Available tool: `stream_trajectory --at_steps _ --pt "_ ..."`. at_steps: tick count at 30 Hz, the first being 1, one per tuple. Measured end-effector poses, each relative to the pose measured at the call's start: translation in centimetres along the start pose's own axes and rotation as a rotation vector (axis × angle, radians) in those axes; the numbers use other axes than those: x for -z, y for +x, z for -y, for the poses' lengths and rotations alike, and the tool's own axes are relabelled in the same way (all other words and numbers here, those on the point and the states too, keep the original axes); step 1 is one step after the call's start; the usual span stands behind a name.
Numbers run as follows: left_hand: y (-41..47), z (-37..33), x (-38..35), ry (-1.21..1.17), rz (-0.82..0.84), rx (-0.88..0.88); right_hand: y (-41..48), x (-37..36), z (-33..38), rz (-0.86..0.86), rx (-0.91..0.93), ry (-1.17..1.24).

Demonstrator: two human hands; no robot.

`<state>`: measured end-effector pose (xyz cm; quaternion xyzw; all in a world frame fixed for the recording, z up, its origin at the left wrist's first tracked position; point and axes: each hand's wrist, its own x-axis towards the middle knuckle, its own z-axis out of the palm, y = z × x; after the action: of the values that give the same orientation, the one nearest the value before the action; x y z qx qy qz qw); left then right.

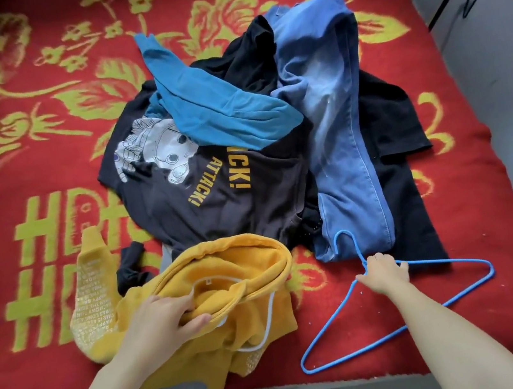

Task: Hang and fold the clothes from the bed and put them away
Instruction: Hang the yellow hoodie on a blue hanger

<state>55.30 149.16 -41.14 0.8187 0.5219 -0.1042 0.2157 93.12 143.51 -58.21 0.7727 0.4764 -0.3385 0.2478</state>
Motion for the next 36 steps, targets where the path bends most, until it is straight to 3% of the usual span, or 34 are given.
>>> stream_trajectory --at_steps 9,17,20,24,27,32,36 --pt "-1.2 0.2 -0.2 0.065 0.071 0.035 -5.1 0.4 0.7 -0.052 0.226 -0.032" --pt "-2.7 1.3 2.1 0.122 0.132 -0.037 -12.0 14.9 3.8 -0.538 0.440 -0.190" --pt "-3.8 2.3 3.7 0.147 0.113 -0.126 -16.5 19.4 6.3 -0.778 0.487 0.027" --pt "-5.6 4.8 5.5 0.196 0.029 -0.266 -21.5 20.2 10.4 -0.934 0.511 0.404" --pt "-6.9 7.0 6.8 0.224 -0.036 -0.334 -23.8 18.4 13.5 -0.927 0.487 0.393" --pt "-9.2 8.5 9.5 0.160 -0.110 -0.466 -26.9 15.3 19.2 -0.875 0.642 0.337" --pt "-11.6 7.2 13.3 0.108 -0.502 -0.699 -29.8 13.1 25.0 -0.894 0.700 0.366"
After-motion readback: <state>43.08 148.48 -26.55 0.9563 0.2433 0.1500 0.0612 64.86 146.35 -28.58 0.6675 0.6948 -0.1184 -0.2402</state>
